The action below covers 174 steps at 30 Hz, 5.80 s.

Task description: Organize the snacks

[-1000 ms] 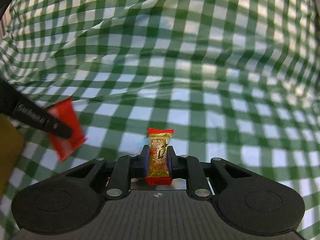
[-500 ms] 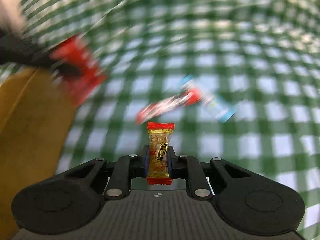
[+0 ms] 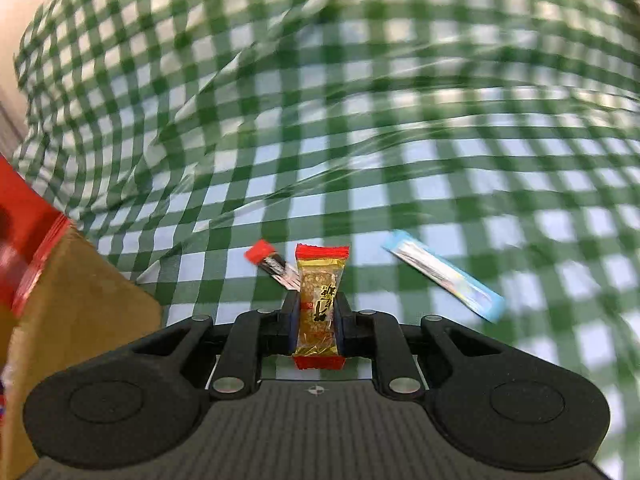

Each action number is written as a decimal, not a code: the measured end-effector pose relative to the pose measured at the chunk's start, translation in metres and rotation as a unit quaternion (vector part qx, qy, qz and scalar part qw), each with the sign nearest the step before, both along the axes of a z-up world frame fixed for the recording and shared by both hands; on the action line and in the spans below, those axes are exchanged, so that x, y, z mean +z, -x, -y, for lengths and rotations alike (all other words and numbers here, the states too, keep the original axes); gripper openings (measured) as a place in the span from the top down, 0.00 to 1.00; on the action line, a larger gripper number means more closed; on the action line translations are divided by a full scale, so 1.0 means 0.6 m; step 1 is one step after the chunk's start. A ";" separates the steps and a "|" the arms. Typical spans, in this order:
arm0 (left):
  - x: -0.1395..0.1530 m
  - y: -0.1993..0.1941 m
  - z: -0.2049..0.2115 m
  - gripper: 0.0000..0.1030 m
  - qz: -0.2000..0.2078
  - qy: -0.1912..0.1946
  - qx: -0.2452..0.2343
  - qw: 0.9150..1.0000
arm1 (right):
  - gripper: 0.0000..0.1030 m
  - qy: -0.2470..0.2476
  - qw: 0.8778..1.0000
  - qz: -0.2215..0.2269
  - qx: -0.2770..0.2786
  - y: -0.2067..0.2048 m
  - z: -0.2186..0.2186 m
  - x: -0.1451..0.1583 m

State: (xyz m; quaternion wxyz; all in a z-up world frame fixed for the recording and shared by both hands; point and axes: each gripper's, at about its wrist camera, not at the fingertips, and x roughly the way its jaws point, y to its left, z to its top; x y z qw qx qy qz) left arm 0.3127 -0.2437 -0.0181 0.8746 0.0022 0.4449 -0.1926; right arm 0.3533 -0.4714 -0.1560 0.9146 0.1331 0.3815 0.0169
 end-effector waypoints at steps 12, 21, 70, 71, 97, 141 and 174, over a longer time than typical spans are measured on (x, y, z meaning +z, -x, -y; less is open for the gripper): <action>0.120 0.249 -0.204 0.94 0.045 0.008 0.054 0.997 | 0.83 -0.055 0.996 0.075 0.017 0.365 -0.138 0.188; 0.107 0.435 -0.378 0.94 0.056 -0.014 0.114 0.992 | 0.82 -0.052 0.985 0.054 0.154 0.481 -0.372 0.236; 0.090 0.476 -0.459 0.94 0.050 0.008 0.134 0.990 | 0.82 0.029 0.984 0.073 0.161 0.541 -0.473 0.288; 0.089 0.471 -0.459 0.94 0.048 0.008 0.134 0.990 | 0.82 0.029 0.984 0.072 0.161 0.535 -0.472 0.288; 0.008 0.295 -0.422 0.94 -0.014 -0.016 0.128 0.992 | 0.82 0.020 0.990 0.011 0.142 0.368 -0.460 0.215; -0.014 0.390 -0.427 0.00 0.003 -0.100 0.175 0.980 | 0.06 0.055 0.992 -0.013 0.111 0.402 -0.490 0.189; 0.085 0.566 -0.415 0.00 0.103 -0.074 0.200 0.972 | 0.03 0.086 0.987 0.096 0.099 0.596 -0.492 0.265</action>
